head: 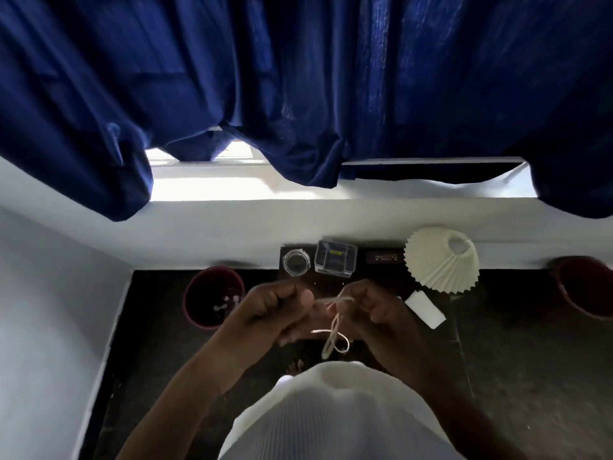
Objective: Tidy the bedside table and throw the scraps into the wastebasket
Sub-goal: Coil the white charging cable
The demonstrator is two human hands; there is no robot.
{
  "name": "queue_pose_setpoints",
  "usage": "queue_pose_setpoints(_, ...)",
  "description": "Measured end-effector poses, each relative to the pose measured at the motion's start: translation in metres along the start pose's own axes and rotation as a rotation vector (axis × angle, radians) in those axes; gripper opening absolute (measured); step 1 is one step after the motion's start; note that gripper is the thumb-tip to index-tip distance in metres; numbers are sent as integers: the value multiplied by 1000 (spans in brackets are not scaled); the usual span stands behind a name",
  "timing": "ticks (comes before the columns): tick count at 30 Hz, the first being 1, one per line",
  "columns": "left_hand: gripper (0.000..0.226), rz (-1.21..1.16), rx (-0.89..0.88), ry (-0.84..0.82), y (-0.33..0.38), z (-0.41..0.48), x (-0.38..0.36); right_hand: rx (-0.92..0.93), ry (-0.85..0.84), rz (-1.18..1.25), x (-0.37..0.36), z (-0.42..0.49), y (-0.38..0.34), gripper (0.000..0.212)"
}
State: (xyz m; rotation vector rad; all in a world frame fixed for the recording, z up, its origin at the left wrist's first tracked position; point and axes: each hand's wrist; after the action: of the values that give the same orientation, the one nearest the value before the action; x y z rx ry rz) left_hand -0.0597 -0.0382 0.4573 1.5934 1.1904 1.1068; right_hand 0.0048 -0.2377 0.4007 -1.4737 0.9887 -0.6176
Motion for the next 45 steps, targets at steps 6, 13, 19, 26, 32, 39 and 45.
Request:
queue_pose_setpoints(6, 24, -119, -135, -382, 12, -12, 19, 181, 175, 0, -33, 18, -9, 9)
queue_pose_setpoints(13, 28, -383, -295, -160, 26, -9, 29, 329, 172, -290, -66, 1, -4, 14)
queue_pose_setpoints(19, 24, -9, -259, 465, 13, 16, 10, 94, -72, -270, -95, -25, 7, 25)
queue_pose_setpoints(26, 33, 856, -435, 450, -7, 14, 14, 12, 205, 100, -85, -42, -11, 40)
queue_pose_setpoints(32, 22, 1257, -618, 492, -4, 25, 21, -151, 290, 174, -59, -50, -18, 41)
queue_pose_setpoints(39, 20, 1428, -593, 347, -7, 33, 9, 38, 444, 235, -24, -59, -40, 15)
queue_pose_setpoints(45, 46, 543, -248, 28, -29, 26, -35, 268, 410, -35, 11, -54, -71, 14)
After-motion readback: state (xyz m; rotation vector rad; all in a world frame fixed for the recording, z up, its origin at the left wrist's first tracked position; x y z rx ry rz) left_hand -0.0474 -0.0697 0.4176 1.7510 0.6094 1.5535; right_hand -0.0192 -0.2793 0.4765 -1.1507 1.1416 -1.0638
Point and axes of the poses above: each hand's wrist, its own z-axis towards the middle knuckle, its own x-axis out of the back of the hand, y = z × x, and after that the axes turned 14 degrees about z, right-handed
